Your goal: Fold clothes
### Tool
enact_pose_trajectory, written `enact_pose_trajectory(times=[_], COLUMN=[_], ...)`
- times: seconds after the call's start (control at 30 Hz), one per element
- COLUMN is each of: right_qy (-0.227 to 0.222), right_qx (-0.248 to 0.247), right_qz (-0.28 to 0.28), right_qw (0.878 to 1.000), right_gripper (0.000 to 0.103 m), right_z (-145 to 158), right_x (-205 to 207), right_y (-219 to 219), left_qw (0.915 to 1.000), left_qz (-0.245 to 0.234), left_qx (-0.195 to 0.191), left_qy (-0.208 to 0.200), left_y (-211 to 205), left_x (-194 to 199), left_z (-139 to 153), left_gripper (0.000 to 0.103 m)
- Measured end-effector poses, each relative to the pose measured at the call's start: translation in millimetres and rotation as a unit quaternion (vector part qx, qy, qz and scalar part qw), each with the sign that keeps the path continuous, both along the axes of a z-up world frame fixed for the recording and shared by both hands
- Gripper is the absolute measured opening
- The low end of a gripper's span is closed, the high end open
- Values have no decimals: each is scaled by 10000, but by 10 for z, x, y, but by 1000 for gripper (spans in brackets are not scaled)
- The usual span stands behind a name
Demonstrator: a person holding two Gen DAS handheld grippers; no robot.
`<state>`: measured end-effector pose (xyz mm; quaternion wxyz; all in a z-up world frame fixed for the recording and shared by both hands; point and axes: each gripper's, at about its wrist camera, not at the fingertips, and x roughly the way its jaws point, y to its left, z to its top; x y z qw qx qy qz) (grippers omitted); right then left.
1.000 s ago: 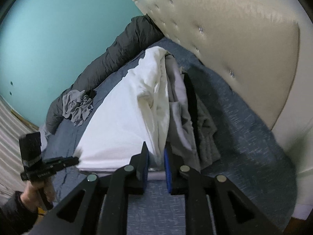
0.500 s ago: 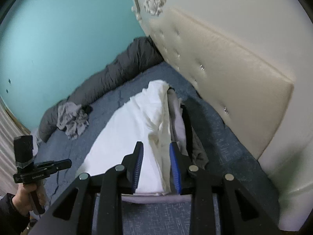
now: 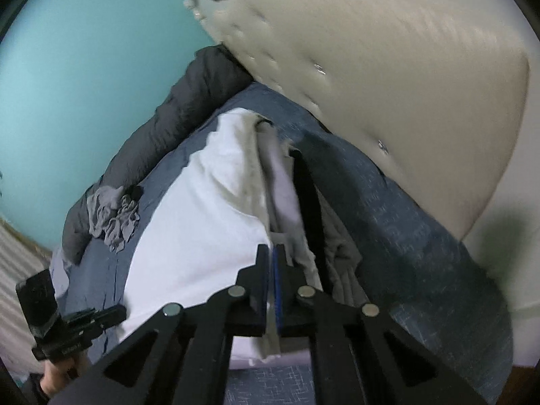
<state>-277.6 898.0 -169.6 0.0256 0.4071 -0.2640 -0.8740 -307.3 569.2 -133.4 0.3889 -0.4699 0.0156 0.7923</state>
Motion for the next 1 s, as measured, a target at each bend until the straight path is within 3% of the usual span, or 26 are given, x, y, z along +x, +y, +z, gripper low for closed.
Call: enact_pose_trajectory(times=[0.2,0.33,0.47,0.57,0.77,1.0], right_qy=[141,312,304,217,-352,-751], right_qx=[-98,432,892,1269,1776,2122], right_qz=[-125,-58,282,599,1009,1013], right_qw=[9998,9986,9952,9899,9783,9691], right_gripper=[4,5,25,27,28,28], right_z=[83,400,608,722,616,472], right_x=[3,-88,-418,-749,-1373,-1760], right_y=[70,26,-153,-338,-575,-607], left_qw=[9999,9997,9995,9995,9995,9994], left_qz=[-38,-8,55,52,48,-62], left_qx=[128,221,295,303,324,353], left_qy=[-18,87,134,111,6,37], left_y=[-25,-78,-97,-77,-62,-38], left_x=[25,-34,-151,-213,-309,-312], left_z=[21,139,206,178,17,-128], left_gripper=[8,8,8,8,8,8])
